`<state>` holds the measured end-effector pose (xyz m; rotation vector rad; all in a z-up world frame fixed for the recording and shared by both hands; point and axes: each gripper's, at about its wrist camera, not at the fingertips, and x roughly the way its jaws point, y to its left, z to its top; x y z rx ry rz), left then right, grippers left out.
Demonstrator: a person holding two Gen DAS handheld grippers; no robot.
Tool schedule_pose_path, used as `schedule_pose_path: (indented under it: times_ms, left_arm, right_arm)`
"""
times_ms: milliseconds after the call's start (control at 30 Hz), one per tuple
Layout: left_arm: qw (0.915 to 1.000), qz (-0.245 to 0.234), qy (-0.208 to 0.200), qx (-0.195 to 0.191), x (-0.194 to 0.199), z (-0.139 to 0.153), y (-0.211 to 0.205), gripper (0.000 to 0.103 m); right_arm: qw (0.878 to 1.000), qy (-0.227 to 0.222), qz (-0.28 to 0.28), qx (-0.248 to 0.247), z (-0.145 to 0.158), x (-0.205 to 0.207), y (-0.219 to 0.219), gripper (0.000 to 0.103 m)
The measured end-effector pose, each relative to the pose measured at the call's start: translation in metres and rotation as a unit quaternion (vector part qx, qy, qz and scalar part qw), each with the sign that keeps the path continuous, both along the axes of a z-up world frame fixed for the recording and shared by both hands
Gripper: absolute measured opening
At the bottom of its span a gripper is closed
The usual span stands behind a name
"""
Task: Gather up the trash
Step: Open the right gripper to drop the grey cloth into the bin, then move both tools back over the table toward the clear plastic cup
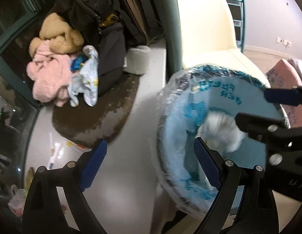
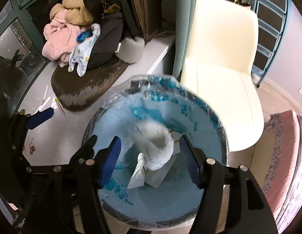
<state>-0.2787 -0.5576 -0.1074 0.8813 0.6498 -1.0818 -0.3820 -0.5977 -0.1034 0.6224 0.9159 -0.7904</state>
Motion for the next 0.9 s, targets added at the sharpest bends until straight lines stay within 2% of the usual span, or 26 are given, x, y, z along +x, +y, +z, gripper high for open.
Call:
schedule_pose_path:
  times_ms: [133,300,667,800,900]
  left_arm:
    - [0.9999,0.01,-0.007,-0.011,0.004,0.008,0.008,0.088]
    - [0.9995,0.018,0.024,-0.014,0.011,0.01,0.019,0.088]
    - [0.9976,0.037,0.04,-0.043,0.027,0.022,0.041,0.088]
    - [0.9974,0.041,0.039,-0.046,0.032,0.026,0.05,0.088]
    - [0.9974,0.052,0.027,-0.043,0.042,0.028,0.063,0.088]
  right_arm:
    - [1.0,-0.001,0.001,-0.011,0.005,0.002,0.004,0.06]
    - [1.0,-0.002,0.007,-0.009,0.007,0.006,0.012,0.06]
    - [0.999,-0.007,0.016,-0.027,0.018,0.017,0.036,0.06]
    - [0.999,0.006,0.016,-0.049,0.023,0.023,0.044,0.06]
    - [0.999,0.003,0.024,-0.043,0.021,0.034,0.052,0.06]
